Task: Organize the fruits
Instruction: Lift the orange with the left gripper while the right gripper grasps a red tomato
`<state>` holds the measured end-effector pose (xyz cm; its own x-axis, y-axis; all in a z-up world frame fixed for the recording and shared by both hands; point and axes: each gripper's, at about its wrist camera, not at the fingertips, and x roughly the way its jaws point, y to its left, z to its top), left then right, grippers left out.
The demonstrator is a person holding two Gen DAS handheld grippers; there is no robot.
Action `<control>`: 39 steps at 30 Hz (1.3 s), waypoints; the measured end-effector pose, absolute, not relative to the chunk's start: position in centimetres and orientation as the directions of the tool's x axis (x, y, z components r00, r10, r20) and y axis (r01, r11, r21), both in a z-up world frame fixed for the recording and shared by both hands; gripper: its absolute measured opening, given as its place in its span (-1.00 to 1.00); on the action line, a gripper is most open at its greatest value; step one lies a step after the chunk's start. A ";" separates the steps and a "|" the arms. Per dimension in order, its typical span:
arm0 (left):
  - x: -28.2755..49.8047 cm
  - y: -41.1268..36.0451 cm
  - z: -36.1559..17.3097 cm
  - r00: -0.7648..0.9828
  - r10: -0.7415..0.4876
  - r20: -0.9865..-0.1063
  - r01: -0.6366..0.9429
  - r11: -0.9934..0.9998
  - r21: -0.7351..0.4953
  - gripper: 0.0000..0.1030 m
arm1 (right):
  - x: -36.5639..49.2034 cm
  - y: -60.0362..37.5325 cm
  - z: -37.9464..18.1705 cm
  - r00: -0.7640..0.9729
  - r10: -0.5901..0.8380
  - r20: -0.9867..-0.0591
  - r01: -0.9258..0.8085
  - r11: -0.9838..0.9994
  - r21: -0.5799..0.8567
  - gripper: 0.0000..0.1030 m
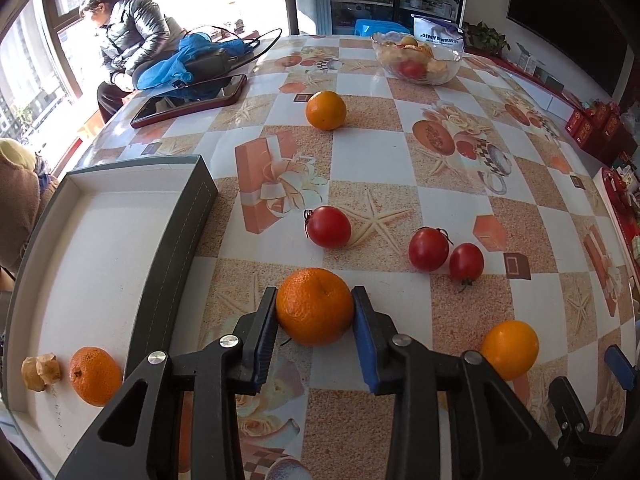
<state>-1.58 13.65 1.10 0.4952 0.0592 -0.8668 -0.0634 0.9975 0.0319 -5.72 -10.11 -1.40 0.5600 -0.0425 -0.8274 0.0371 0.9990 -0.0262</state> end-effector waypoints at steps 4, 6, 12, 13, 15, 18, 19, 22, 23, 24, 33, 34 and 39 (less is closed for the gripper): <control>-2.6 13.6 1.1 0.501 0.063 -0.863 -0.052 0.998 0.043 -0.25 | -5.7 -10.1 -1.4 0.560 -0.042 -0.827 0.037 0.999 -0.026 1.00; -3.2 13.7 1.1 0.503 0.055 -0.862 -0.046 0.998 0.037 -0.25 | -5.7 -10.1 -1.4 0.560 -0.042 -0.827 0.037 0.999 -0.026 1.00; -6.3 14.2 1.1 0.517 0.043 -0.855 -0.026 0.999 0.035 -0.25 | -5.7 -10.1 -1.4 0.560 -0.043 -0.827 0.037 0.999 -0.026 1.00; -6.8 14.3 1.1 0.518 0.040 -0.855 -0.023 0.999 0.033 -0.25 | -5.7 -10.1 -1.4 0.560 -0.042 -0.827 0.037 0.999 -0.026 1.00; -7.9 14.5 1.1 0.520 0.034 -0.854 -0.015 0.999 0.031 -0.25 | -5.7 -10.1 -1.4 0.560 -0.043 -0.828 0.037 0.999 -0.027 1.00; -9.2 14.8 1.1 0.523 0.034 -0.852 -0.008 0.999 0.035 -0.25 | -5.6 -10.0 -1.5 0.554 -0.043 -0.831 0.035 0.999 -0.029 1.00; -9.4 14.9 1.2 0.522 0.031 -0.852 -0.009 0.999 0.032 -0.25 | -5.5 -10.0 -1.4 0.547 -0.043 -0.836 0.033 0.999 -0.030 1.00; -9.9 15.2 1.2 0.525 0.028 -0.851 -0.012 1.000 0.025 -0.25 | -4.8 -9.9 -1.1 0.493 -0.012 -0.870 0.023 1.000 0.000 1.00; -10.0 15.2 1.2 0.527 0.028 -0.850 -0.012 1.000 0.025 -0.25 | -4.6 -9.9 -0.8 0.483 0.037 -0.875 0.015 0.999 0.051 1.00; -10.1 15.2 1.1 0.528 0.030 -0.849 -0.013 1.000 0.027 -0.24 | -4.3 -9.8 -0.4 0.478 0.089 -0.874 0.010 0.994 0.106 1.00; -10.2 15.3 1.1 0.527 0.022 -0.850 -0.015 1.000 0.017 -0.24 | 0.9 -3.9 2.1 0.465 0.159 -0.871 -0.131 0.985 0.110 0.98; -10.2 15.3 1.2 0.526 0.021 -0.850 -0.016 1.000 0.015 -0.24 | 1.5 -3.2 1.9 0.454 0.158 -0.877 -0.148 0.984 0.100 0.94; -10.2 15.3 1.2 0.524 0.020 -0.852 -0.018 1.000 0.012 -0.24 | 3.8 -0.8 0.1 0.387 0.138 -0.912 -0.206 0.977 0.060 0.47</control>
